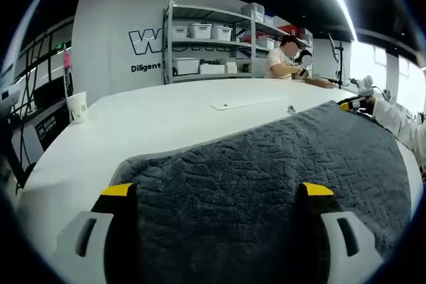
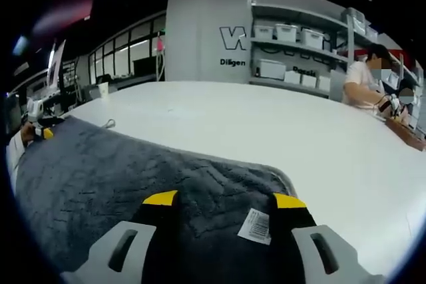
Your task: Open the folded towel by lifting each exposed corner and separating the folded layers until the towel lies flat within the target outline without major curled edges
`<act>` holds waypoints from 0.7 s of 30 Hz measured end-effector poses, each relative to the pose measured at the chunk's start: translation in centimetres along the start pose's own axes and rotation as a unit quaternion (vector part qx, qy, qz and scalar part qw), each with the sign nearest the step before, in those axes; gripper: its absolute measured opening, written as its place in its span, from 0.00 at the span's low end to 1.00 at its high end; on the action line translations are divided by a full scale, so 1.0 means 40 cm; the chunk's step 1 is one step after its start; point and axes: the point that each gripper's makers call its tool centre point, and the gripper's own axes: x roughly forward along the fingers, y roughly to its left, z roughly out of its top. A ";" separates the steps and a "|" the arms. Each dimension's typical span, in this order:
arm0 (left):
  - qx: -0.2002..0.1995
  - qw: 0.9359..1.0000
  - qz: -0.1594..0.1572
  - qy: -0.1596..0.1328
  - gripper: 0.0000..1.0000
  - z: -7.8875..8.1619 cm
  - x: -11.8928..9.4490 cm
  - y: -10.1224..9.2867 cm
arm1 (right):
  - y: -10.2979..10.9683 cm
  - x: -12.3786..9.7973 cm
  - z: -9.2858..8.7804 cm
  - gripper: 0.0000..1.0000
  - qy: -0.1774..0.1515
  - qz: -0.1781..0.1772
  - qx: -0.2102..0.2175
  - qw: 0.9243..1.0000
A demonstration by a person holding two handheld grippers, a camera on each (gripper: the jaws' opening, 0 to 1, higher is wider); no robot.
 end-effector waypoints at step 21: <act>0.004 1.000 -0.006 -0.005 0.99 0.002 0.009 0.005 | 0.001 0.000 0.000 0.50 0.002 -0.001 0.000 1.000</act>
